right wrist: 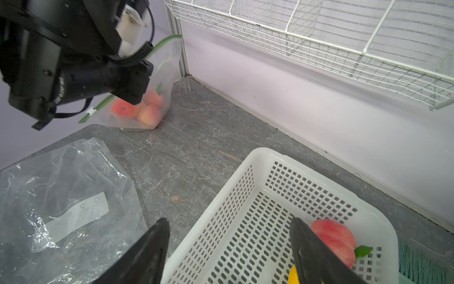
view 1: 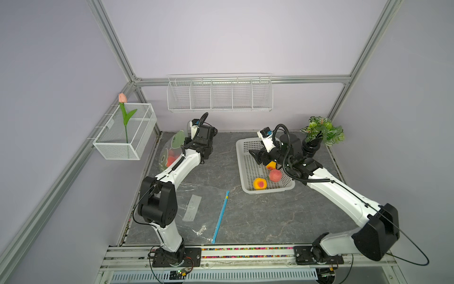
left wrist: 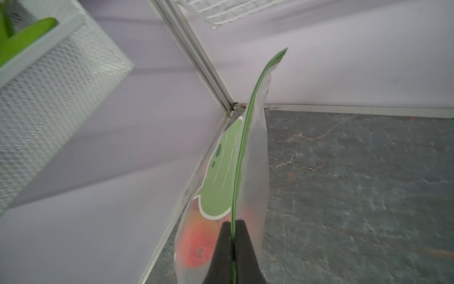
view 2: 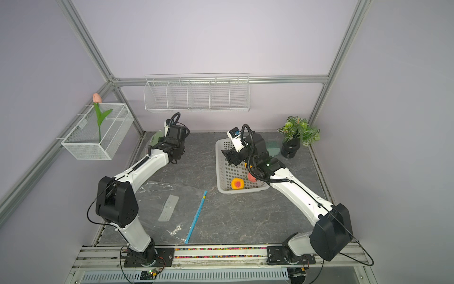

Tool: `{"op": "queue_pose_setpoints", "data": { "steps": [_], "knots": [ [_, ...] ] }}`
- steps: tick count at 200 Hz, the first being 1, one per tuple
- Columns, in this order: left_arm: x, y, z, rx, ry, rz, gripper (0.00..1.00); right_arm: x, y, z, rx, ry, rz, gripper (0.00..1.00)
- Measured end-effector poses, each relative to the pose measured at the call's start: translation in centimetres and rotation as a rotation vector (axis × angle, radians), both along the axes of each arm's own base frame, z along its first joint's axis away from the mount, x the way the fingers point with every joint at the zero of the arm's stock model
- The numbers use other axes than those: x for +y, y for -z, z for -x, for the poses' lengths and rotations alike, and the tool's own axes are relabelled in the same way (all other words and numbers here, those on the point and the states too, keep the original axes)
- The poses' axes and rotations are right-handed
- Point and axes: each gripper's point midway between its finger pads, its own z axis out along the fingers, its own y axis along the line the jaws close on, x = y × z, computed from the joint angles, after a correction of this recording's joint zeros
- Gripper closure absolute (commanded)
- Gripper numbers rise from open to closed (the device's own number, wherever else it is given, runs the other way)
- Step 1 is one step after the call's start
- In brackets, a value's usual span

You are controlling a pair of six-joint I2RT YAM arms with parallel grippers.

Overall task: Place the peach in a zip-top bag and seal the zipper
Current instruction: Place the zipper food storage bag at the center of the board.

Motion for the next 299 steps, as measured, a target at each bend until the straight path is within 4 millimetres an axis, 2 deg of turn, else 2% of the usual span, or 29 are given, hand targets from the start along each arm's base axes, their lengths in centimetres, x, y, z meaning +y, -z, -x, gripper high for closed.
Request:
{"op": "queue_pose_setpoints", "data": {
  "steps": [37,80,144,175,225,299],
  "knots": [
    [-5.1,3.5,-1.1,0.095,0.101,0.035,1.0,-1.4,1.1,0.5,0.014,0.036,0.013,0.2],
    [-8.4,6.7,-2.5,0.184,0.197,0.146,1.0,-2.6,1.9,0.9,0.025,0.066,0.018,0.2],
    [-12.8,10.5,-3.6,0.3,0.368,0.254,1.0,-3.6,1.5,1.1,0.014,0.092,0.011,0.2],
    [-14.4,11.1,-3.9,0.33,0.441,0.284,1.0,-3.8,1.9,1.1,0.023,0.098,0.015,0.2],
    [-15.7,11.7,-3.6,0.368,0.518,0.311,1.0,-3.9,2.2,1.2,0.034,0.1,0.017,0.2],
    [-17.1,10.4,-4.1,0.351,0.567,0.353,1.0,-4.1,2.7,1.1,0.046,0.108,0.02,0.2]
  ]
}}
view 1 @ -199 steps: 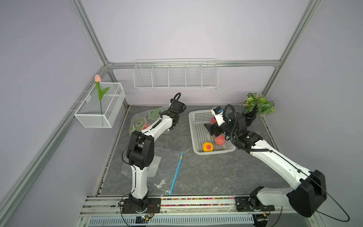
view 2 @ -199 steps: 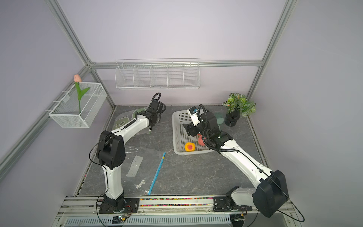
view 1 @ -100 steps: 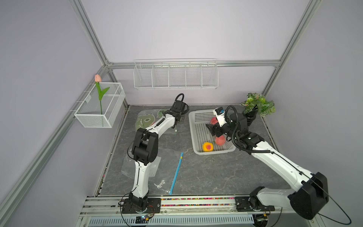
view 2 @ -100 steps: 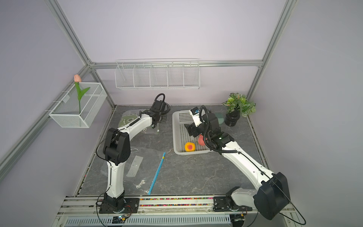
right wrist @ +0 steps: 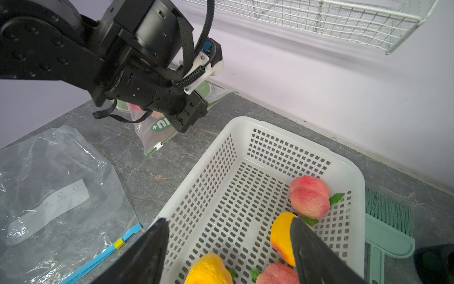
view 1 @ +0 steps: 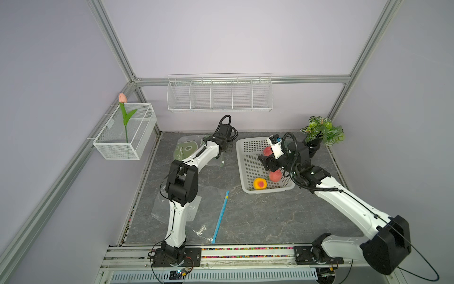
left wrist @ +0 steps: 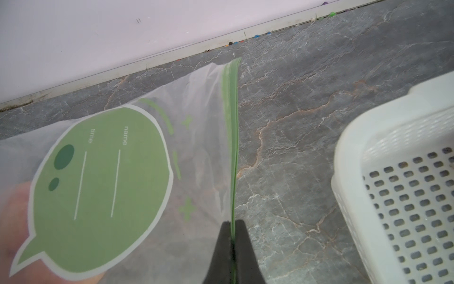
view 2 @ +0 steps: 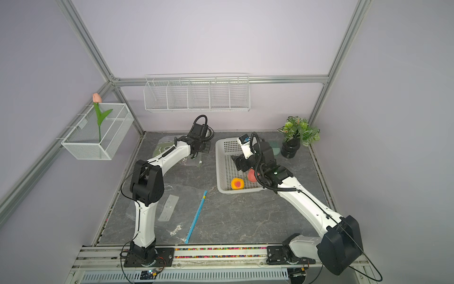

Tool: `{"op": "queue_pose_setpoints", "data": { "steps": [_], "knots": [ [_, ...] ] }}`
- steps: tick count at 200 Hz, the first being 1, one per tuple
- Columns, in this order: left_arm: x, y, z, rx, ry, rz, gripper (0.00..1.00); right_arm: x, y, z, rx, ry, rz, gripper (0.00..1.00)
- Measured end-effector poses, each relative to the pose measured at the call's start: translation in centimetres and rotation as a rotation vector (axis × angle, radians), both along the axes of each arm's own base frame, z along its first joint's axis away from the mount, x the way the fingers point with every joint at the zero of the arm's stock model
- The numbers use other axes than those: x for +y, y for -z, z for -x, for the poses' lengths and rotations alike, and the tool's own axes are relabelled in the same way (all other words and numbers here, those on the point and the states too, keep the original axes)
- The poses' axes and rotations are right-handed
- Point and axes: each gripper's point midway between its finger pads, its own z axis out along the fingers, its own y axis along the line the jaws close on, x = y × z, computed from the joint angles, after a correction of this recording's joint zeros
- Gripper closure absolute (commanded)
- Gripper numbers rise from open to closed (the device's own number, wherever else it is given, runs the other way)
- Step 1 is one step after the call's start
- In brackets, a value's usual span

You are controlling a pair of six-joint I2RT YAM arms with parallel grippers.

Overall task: Place the peach in a zip-top bag and seal the zipper
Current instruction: Place the zipper food storage bag at the center of the board, then open the zipper of the food storage bag at the center of the board.

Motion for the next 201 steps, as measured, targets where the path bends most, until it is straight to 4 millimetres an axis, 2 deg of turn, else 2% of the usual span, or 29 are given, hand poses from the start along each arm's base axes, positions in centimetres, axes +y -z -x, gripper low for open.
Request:
{"op": "queue_pose_setpoints", "data": {
  "steps": [6,11,32,49,70,103,129,154,173,186,201],
  "knots": [
    [-0.1,-0.1,-0.1,-0.001,0.002,0.004,1.0,-0.1,0.1,0.0,0.004,0.001,0.0,0.2],
    [-0.2,-0.2,-0.1,-0.002,0.004,0.006,0.95,-0.1,0.2,0.0,0.007,0.002,0.001,0.2],
    [-0.4,-0.5,-0.1,0.001,0.014,0.012,0.69,-0.2,0.5,0.1,0.013,0.004,0.005,0.2],
    [-0.5,-0.8,-0.1,0.002,0.01,0.026,0.52,-0.3,0.6,0.0,0.016,0.007,0.006,0.2],
    [-0.7,-1.2,-0.1,0.004,0.013,0.038,0.41,-0.3,0.6,0.0,0.018,0.009,0.004,0.2],
    [-0.6,-2.6,0.9,0.019,0.019,0.058,0.36,-0.4,0.9,0.0,0.025,0.013,0.004,0.2],
    [-0.5,-6.8,2.5,-0.015,0.034,0.119,0.35,-0.7,1.6,0.0,0.039,0.021,0.008,0.19],
    [0.5,-11.7,6.1,-0.063,0.063,0.194,0.34,-1.0,2.0,0.0,0.047,0.026,0.012,0.19],
    [1.4,-14.0,9.0,-0.081,0.084,0.242,0.34,-1.1,2.2,0.0,0.052,0.029,0.012,0.19],
    [2.0,-14.4,10.9,-0.076,0.089,0.264,0.34,-1.2,2.3,-0.1,0.054,0.031,0.011,0.19],
    [2.9,-13.8,13.1,-0.051,0.09,0.278,0.34,-1.3,2.7,0.0,0.065,0.036,0.009,0.19]
  ]
}}
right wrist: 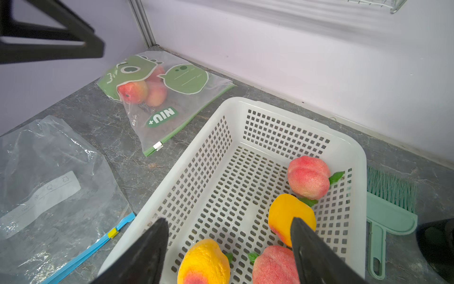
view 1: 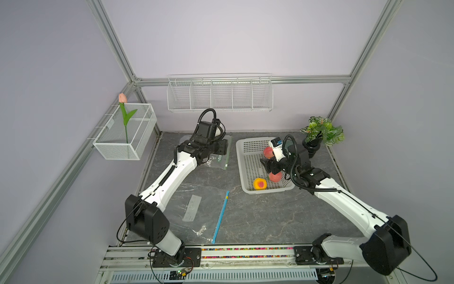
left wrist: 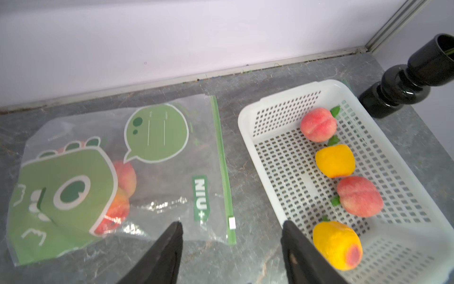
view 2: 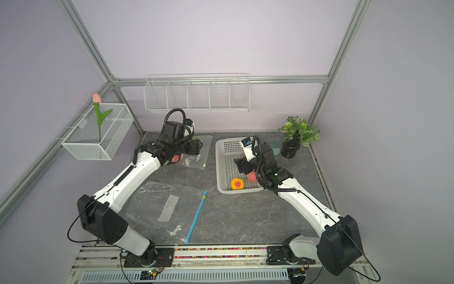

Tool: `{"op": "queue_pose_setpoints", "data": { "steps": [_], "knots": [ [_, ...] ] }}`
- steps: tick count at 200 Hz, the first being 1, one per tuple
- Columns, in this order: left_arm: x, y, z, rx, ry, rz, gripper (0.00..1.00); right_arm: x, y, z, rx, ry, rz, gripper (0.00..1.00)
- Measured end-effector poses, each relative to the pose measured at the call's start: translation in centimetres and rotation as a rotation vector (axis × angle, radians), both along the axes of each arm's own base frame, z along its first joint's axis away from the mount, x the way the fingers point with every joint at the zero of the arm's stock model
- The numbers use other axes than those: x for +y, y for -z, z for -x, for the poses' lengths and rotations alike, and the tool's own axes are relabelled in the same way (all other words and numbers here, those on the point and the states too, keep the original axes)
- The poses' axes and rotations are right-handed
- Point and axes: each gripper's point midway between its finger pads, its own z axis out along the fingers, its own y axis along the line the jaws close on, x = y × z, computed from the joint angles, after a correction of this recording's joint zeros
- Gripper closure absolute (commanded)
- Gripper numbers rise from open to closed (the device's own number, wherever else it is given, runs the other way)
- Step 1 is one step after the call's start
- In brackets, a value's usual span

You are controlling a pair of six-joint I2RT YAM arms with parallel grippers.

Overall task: Place the peach in a zip-top bag and seal the zipper
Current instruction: Open the zipper of the food storage bag at the center of the board.

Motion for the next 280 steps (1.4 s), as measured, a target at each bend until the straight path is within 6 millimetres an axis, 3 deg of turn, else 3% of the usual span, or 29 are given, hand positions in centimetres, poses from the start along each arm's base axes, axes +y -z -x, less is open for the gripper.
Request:
{"op": "queue_pose_setpoints", "data": {
  "steps": [36,57,88,110,176,280],
  "knots": [
    [2.5,3.1,5.5,0.096,-0.025,0.021,0.34,-0.4,1.2,0.4,0.036,0.016,-0.012,0.19],
    [3.8,3.7,8.2,0.116,-0.047,0.055,0.34,-0.5,0.9,0.8,0.041,0.018,-0.033,0.19],
    [4.9,3.8,10.9,0.115,-0.07,0.108,0.34,-0.6,0.2,1.4,0.038,0.015,-0.06,0.19],
    [5.3,5.0,12.5,0.142,-0.075,0.124,0.34,-0.9,0.4,1.8,0.047,0.019,-0.064,0.19],
    [4.2,9.7,16.8,0.251,-0.038,0.109,0.34,-1.8,4.1,3.4,0.149,0.046,-0.051,0.19],
    [1.1,15.6,21.2,0.253,0.033,-0.128,0.34,-2.3,4.9,3.9,0.168,0.067,-0.052,0.19]
  ]
}}
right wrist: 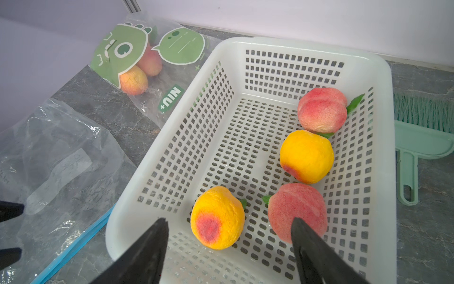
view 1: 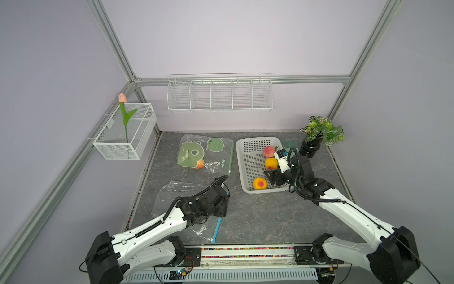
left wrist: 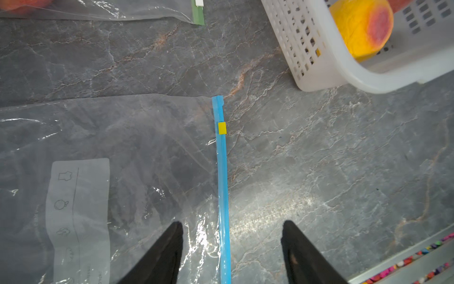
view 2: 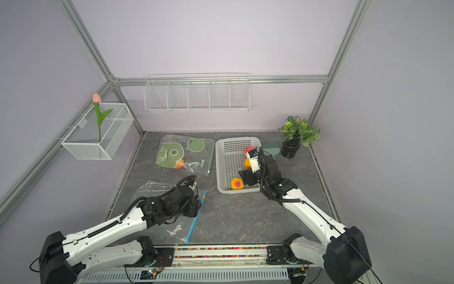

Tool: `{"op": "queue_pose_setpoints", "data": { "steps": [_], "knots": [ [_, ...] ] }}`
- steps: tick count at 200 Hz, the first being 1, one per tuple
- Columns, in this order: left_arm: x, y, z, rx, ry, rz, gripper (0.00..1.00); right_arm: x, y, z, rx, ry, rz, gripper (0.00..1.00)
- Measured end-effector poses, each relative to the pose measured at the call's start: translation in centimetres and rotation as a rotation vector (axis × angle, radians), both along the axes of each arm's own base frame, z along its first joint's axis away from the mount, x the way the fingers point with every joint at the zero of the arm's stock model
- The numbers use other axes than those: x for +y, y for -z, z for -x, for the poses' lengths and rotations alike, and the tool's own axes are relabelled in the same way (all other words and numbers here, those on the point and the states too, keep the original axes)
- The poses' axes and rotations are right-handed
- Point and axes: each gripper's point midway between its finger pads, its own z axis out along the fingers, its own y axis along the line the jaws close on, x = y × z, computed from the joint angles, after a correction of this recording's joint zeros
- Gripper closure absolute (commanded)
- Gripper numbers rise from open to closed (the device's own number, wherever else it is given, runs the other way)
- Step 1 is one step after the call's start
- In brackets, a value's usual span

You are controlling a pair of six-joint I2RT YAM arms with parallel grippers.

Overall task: Place the peach in a zip-top bag and seal the zipper
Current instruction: Open the zipper of the food storage bag at the center of the board.

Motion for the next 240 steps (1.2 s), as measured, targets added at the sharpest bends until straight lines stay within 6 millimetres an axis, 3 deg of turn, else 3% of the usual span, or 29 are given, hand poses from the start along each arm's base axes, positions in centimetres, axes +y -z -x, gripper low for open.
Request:
{"op": "queue_pose_setpoints", "data": {
  "steps": [96,148,240],
  "knots": [
    [-0.4,5.0,1.4,0.012,0.038,-0.241,0.36,0.1,0.8,-0.1,0.022,0.004,0.007,0.19],
    [0.1,7.3,1.4,0.025,0.026,-0.367,0.46,0.1,0.8,-0.1,0.026,0.007,0.004,0.19],
    [0.9,8.7,0.8,0.025,-0.024,-0.479,0.61,0.1,1.2,-0.2,0.038,0.009,0.007,0.19]
  ]
}}
